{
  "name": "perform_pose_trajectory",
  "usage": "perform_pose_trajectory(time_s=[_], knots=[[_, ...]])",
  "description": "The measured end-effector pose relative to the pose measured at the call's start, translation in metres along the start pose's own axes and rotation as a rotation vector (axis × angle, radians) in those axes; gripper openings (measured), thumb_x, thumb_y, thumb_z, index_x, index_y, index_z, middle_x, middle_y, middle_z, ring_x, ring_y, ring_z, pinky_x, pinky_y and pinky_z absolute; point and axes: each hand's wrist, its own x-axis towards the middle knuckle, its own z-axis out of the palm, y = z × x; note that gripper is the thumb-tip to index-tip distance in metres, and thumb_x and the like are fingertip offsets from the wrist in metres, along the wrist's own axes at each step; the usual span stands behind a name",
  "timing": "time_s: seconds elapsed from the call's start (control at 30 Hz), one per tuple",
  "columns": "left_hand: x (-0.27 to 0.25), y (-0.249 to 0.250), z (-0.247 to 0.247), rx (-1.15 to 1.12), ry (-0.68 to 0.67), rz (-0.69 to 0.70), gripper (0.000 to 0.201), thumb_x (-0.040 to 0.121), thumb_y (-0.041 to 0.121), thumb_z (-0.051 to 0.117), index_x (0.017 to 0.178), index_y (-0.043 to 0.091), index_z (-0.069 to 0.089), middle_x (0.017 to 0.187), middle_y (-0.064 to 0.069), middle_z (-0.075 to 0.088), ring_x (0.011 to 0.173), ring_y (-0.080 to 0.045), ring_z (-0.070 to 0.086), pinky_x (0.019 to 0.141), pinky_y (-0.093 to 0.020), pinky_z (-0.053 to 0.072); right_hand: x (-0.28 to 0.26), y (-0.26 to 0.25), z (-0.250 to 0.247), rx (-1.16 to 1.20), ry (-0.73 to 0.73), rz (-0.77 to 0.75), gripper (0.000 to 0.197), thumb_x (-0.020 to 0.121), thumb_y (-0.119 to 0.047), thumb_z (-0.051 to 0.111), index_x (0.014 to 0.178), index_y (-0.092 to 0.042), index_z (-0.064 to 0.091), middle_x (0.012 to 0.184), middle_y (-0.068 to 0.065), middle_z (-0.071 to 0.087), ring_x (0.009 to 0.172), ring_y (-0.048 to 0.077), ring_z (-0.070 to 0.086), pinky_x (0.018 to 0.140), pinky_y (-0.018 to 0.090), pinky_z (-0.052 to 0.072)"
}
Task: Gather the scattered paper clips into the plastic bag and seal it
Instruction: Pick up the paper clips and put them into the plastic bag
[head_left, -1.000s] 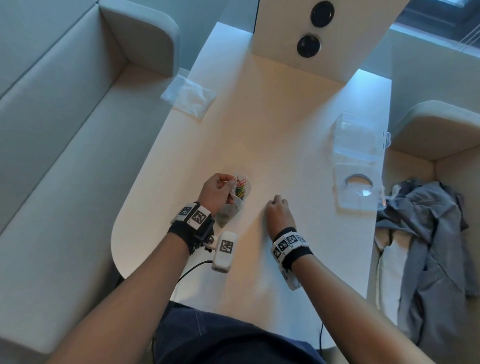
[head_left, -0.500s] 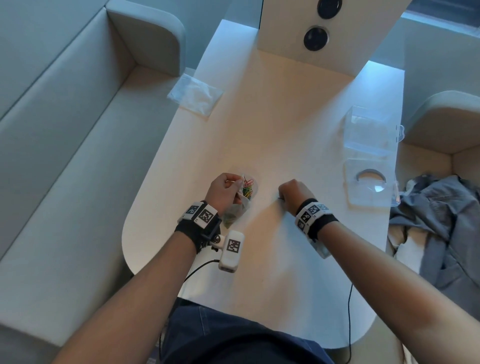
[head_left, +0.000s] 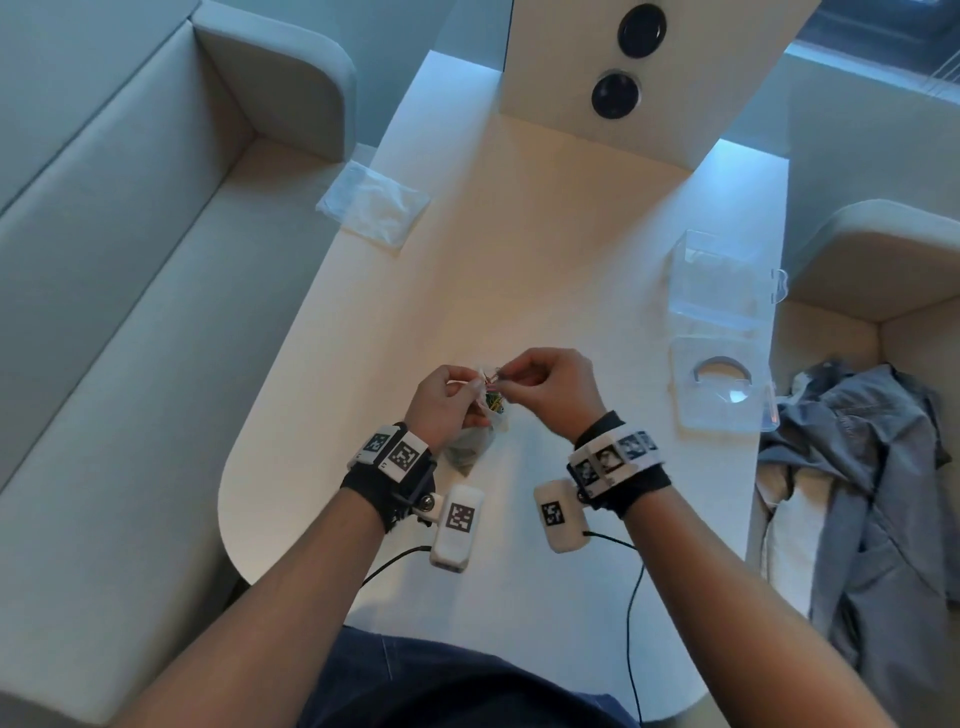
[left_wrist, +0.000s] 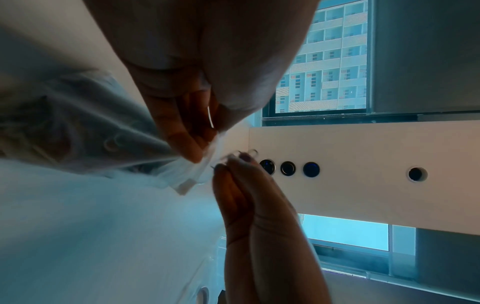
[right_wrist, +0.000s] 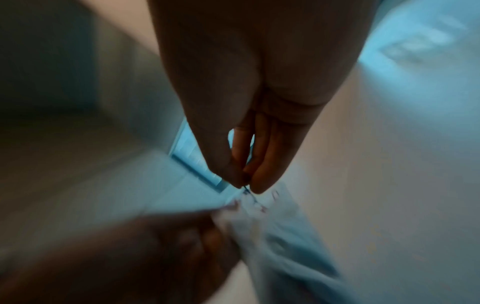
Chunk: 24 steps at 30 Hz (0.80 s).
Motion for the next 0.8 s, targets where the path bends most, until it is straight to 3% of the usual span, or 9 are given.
perform_pose_trajectory(time_s=[0.07, 0.17, 0.23, 0.33, 0.43, 0.53, 0.6, 0.7, 0.8], knots=[[0.001, 0.000, 0.001, 0.022, -0.004, 0.010, 0.004, 0.096, 0.011, 0.057, 0.092, 0.013, 0.058, 0.075, -0.009, 0.068, 0.056, -0.014, 0.065, 0.063, -0.031, 0.058, -0.002, 0.000, 0.008, -0.192, -0.022, -0.089, 0.007, 0.075, -0.021, 0.081, 0.079, -0.016, 0.078, 0.070, -0.006, 0.073, 0.057, -0.006, 0.061, 0.062, 0.007, 0.046], [0.001, 0.002, 0.003, 0.032, 0.005, 0.021, 0.003, 0.095, 0.012, 0.059, 0.093, 0.014, 0.059, 0.080, -0.010, 0.070, 0.065, -0.020, 0.067, 0.072, -0.037, 0.058, 0.001, 0.002, 0.008, -0.415, -0.105, -0.153, 0.015, 0.085, -0.033, 0.071, 0.087, -0.021, 0.080, 0.082, -0.005, 0.073, 0.063, -0.002, 0.056, 0.069, 0.018, 0.045], [0.002, 0.004, 0.003, 0.016, 0.010, 0.021, 0.003, 0.094, 0.011, 0.059, 0.093, 0.013, 0.059, 0.081, -0.011, 0.070, 0.065, -0.020, 0.066, 0.070, -0.035, 0.059, 0.003, 0.002, 0.005, -0.498, -0.218, -0.176, 0.022, 0.093, -0.033, 0.061, 0.098, -0.020, 0.078, 0.092, 0.002, 0.067, 0.074, 0.012, 0.057, 0.076, 0.029, 0.048], [0.000, 0.010, 0.002, -0.026, 0.002, 0.024, 0.002, 0.094, 0.009, 0.059, 0.094, 0.010, 0.058, 0.078, -0.011, 0.068, 0.062, -0.018, 0.066, 0.063, -0.028, 0.059, -0.001, 0.000, -0.002, -0.496, -0.307, -0.224, 0.024, 0.097, -0.024, 0.055, 0.113, -0.019, 0.072, 0.101, 0.005, 0.058, 0.080, 0.014, 0.053, 0.076, 0.024, 0.043], [-0.002, 0.015, 0.001, -0.064, 0.000, 0.022, 0.002, 0.095, 0.007, 0.057, 0.095, 0.009, 0.056, 0.074, -0.010, 0.066, 0.061, -0.020, 0.065, 0.063, -0.026, 0.060, -0.011, 0.007, -0.017, -0.347, -0.163, -0.230, 0.030, 0.085, -0.031, 0.072, 0.114, -0.022, 0.066, 0.105, -0.002, 0.054, 0.076, 0.009, 0.061, 0.071, 0.018, 0.051], [-0.001, 0.015, 0.001, -0.077, 0.012, -0.008, 0.004, 0.094, 0.007, 0.058, 0.095, 0.009, 0.055, 0.074, -0.009, 0.067, 0.059, -0.019, 0.068, 0.069, -0.030, 0.060, -0.023, 0.019, -0.022, -0.271, -0.134, -0.066, 0.049, 0.067, -0.041, 0.085, 0.105, -0.021, 0.061, 0.096, -0.005, 0.061, 0.074, 0.009, 0.065, 0.065, 0.021, 0.055], [-0.002, 0.015, 0.003, -0.090, 0.003, -0.023, 0.005, 0.093, 0.006, 0.059, 0.096, 0.008, 0.055, 0.074, -0.009, 0.068, 0.060, -0.019, 0.068, 0.076, -0.036, 0.060, -0.030, 0.026, -0.013, -0.239, -0.126, -0.004, 0.035, 0.071, -0.035, 0.085, 0.095, -0.019, 0.065, 0.086, -0.006, 0.067, 0.070, 0.009, 0.066, 0.065, 0.023, 0.056], [-0.012, 0.019, 0.008, -0.131, -0.005, -0.032, 0.007, 0.093, 0.002, 0.057, 0.096, 0.004, 0.051, 0.070, -0.009, 0.067, 0.058, -0.017, 0.068, 0.074, -0.034, 0.060, -0.031, 0.034, 0.004, -0.147, 0.013, -0.009, 0.009, 0.081, -0.023, 0.077, 0.082, -0.018, 0.069, 0.075, -0.006, 0.069, 0.064, 0.005, 0.065, 0.063, 0.015, 0.051], [-0.020, 0.021, 0.002, -0.048, 0.017, -0.032, 0.010, 0.092, 0.003, 0.060, 0.096, 0.004, 0.051, 0.073, -0.011, 0.067, 0.061, -0.021, 0.069, 0.074, -0.040, 0.062, -0.026, 0.036, 0.009, -0.037, 0.129, -0.014, 0.007, 0.083, -0.018, 0.075, 0.080, -0.012, 0.072, 0.077, -0.002, 0.071, 0.067, 0.002, 0.066, 0.062, 0.008, 0.049]])
